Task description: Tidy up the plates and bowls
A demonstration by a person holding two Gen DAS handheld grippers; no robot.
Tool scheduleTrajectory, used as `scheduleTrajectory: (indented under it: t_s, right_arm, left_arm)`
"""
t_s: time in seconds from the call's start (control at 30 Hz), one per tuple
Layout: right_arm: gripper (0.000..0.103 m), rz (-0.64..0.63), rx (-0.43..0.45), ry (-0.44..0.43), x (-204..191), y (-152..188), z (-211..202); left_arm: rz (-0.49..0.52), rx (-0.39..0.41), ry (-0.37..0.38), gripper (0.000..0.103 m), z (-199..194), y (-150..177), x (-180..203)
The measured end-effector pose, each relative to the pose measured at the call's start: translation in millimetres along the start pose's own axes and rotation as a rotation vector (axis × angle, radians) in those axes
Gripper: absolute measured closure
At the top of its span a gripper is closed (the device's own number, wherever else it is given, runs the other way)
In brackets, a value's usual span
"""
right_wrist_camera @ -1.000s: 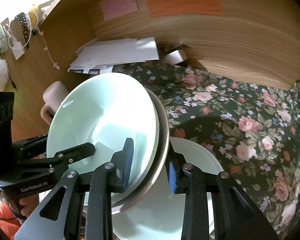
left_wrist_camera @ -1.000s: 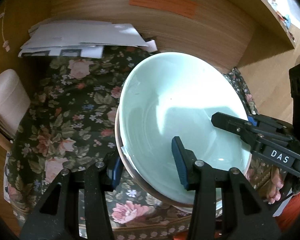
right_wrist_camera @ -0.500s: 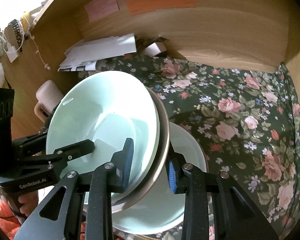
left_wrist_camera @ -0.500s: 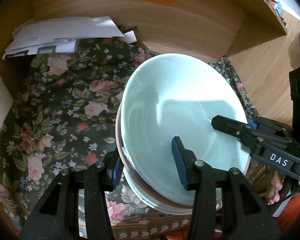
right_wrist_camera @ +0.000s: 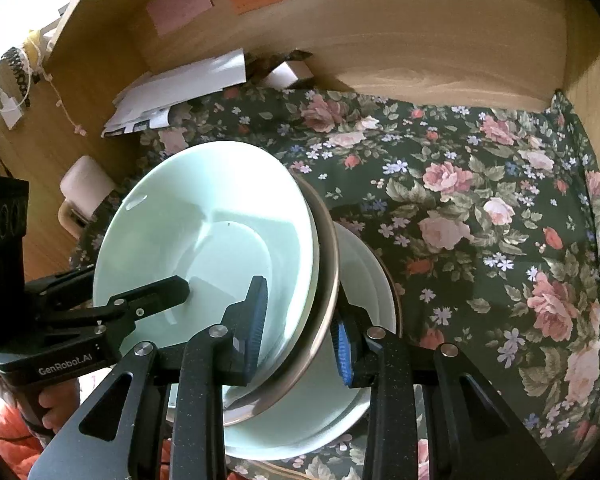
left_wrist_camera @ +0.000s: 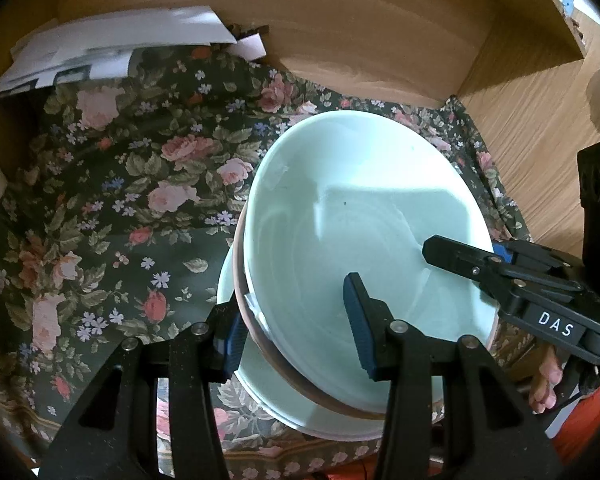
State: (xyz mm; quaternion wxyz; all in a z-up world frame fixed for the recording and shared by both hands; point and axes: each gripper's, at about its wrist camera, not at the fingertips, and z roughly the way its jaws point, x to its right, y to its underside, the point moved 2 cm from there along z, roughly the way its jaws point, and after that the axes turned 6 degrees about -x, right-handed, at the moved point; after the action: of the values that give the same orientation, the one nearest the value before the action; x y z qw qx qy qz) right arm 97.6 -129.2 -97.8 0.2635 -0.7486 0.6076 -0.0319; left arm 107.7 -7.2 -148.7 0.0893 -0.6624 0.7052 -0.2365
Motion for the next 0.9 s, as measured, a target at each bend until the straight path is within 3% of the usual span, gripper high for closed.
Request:
scheduleTrajectory:
  t_s: [0.23,0.4,0.57,0.73,0.9]
  right_arm:
    - [0.075,0.04,-0.024,-0.031,13,2,12]
    - [0.072,0.018,0.024,-0.021,10,5,8]
    - [0.064,-0.062,0.088,0.085,-1,5,-9]
    - [0.058,-0.109,0.19,0.102,-15,4,-38]
    - [0.044,-0.144,0.309,0.094,-35,8,-69]
  left_arm:
    - [-0.004,0.018,0.008,0.06,2,-3,0]
    - [0.013,0.046,-0.017,0.06,-3,-4,1]
    - [0.042,0.134,-0.071,0.056,-25,-3,5]
    - [0.025,0.238,-0.091,0.051,-58,-1,4]
    - [0.029,0.379,-0.088,0.041,-99,9,5]
